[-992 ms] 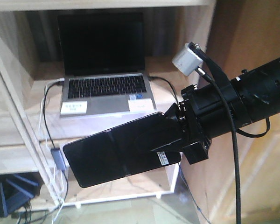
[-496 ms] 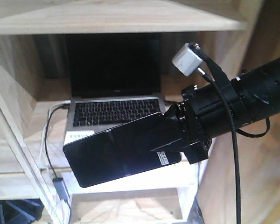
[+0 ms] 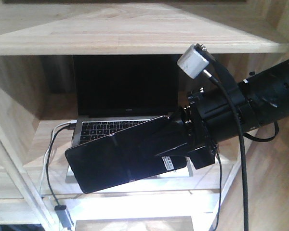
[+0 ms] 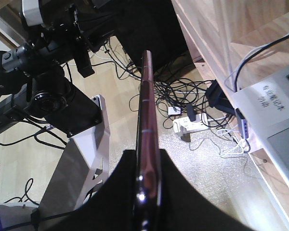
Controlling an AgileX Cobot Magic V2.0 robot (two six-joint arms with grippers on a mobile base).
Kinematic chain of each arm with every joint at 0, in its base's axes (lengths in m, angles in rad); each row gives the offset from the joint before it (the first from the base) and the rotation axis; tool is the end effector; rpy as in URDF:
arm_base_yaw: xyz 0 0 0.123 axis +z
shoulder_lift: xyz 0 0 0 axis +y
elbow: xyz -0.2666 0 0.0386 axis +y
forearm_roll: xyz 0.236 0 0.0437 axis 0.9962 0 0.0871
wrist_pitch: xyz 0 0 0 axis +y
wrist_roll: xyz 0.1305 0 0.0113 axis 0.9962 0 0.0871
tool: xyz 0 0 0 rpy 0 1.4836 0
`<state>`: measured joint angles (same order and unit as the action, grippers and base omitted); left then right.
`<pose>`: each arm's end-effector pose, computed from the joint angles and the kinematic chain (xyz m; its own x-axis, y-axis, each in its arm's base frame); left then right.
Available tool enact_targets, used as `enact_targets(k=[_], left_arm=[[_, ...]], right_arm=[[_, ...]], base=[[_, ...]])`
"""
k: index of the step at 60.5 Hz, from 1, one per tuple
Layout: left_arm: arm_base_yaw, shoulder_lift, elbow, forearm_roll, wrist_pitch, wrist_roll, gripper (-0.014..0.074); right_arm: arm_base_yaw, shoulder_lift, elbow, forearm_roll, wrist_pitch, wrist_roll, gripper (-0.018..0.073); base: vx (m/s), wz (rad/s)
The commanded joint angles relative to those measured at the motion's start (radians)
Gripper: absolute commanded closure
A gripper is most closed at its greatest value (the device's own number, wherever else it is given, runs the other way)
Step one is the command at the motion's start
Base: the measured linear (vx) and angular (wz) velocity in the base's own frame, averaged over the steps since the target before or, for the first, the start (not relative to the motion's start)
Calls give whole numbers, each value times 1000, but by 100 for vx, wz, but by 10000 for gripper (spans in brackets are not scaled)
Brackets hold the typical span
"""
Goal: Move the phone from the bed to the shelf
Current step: 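Raise the right gripper with the phone above the upper shelf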
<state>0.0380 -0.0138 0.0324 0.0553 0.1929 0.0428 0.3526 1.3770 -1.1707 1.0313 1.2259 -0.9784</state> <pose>0.0995 0.0052 0.1809 -0.1277 0.0921 -0.9875 -0.0363 0.9946 0.0975 0.2101 0.1901 0.3183 -0.4886 -0.4613 -0.7406 -0.8723 0.2411 0.4253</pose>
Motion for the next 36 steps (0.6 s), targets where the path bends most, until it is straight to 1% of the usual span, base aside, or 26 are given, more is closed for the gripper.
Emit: enact_targets(k=[1,17,36], left_arm=[[0,-11,-26,-5,-71,-4,596],[0,-11,-26,-5,-71,-4,596],[0,-11,-26,-5,-71,-4,596]], right_arm=[[-3,-34,-25,85,62,-8,560],[-3,-34,-25,85,62,-8,560],[-3,-34,-25,85,62,-8,560]], base=[[10,-1],[7,-1],[1,0]])
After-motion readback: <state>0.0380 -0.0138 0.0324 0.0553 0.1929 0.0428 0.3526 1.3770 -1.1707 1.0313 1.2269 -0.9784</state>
